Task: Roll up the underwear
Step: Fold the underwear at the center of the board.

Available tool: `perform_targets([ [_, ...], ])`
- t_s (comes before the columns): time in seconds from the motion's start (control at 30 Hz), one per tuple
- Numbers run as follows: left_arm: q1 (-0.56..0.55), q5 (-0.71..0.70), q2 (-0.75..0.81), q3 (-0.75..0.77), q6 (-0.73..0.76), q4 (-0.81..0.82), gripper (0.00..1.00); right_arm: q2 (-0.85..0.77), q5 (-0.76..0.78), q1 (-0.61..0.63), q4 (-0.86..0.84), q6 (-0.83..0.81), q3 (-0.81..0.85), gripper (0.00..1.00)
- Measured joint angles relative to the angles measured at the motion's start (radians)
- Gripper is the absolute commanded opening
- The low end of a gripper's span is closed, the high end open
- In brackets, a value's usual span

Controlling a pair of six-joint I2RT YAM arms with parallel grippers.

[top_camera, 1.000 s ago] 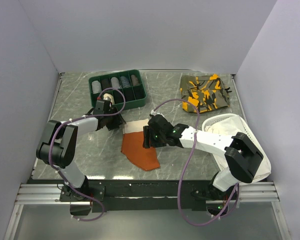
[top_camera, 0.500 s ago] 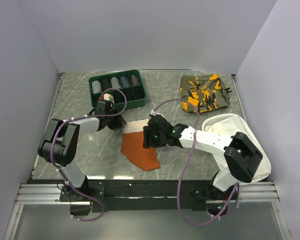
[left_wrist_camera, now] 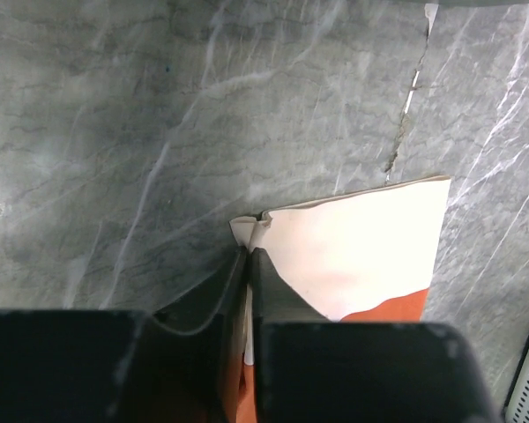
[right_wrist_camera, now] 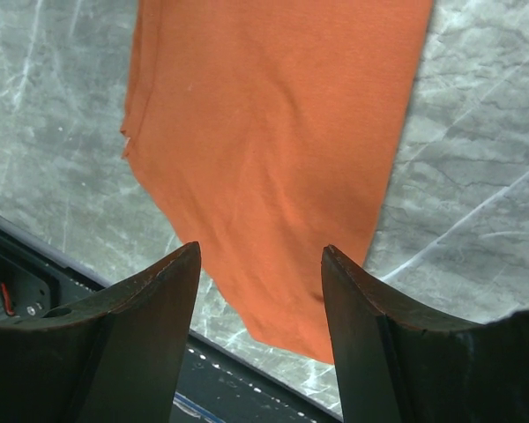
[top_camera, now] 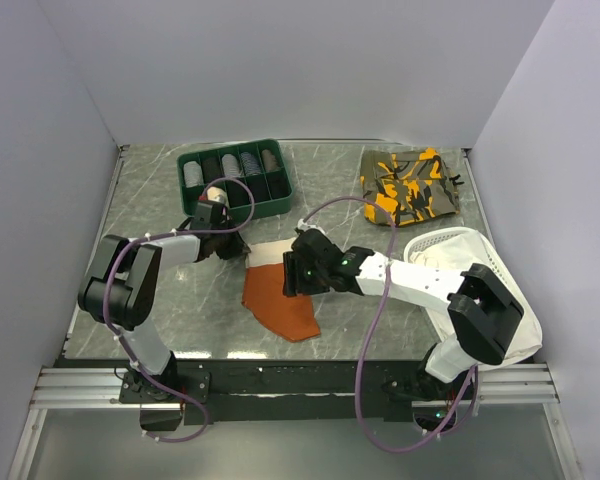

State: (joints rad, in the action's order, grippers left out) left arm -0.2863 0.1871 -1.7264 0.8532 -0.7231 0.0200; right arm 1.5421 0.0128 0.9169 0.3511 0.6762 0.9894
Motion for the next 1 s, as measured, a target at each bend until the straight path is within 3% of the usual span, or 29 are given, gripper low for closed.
perform_targets([
  [0.2, -0.001, 0.002, 0.0, 0.0, 0.0, 0.001, 0.01, 0.029, 0.05, 0.053, 0.035, -0.002, 0.064, 0.64],
  [0.57, -0.003, -0.011, 0.002, -0.001, -0.028, -0.004, 0.01, 0.26, 0.257, 0.249, 0.179, -0.008, 0.344, 0.56],
  [1.0, -0.003, -0.015, 0.013, -0.025, -0.053, 0.021, 0.01, 0.462, 0.387, 0.323, 0.277, -0.021, 0.557, 0.5],
])
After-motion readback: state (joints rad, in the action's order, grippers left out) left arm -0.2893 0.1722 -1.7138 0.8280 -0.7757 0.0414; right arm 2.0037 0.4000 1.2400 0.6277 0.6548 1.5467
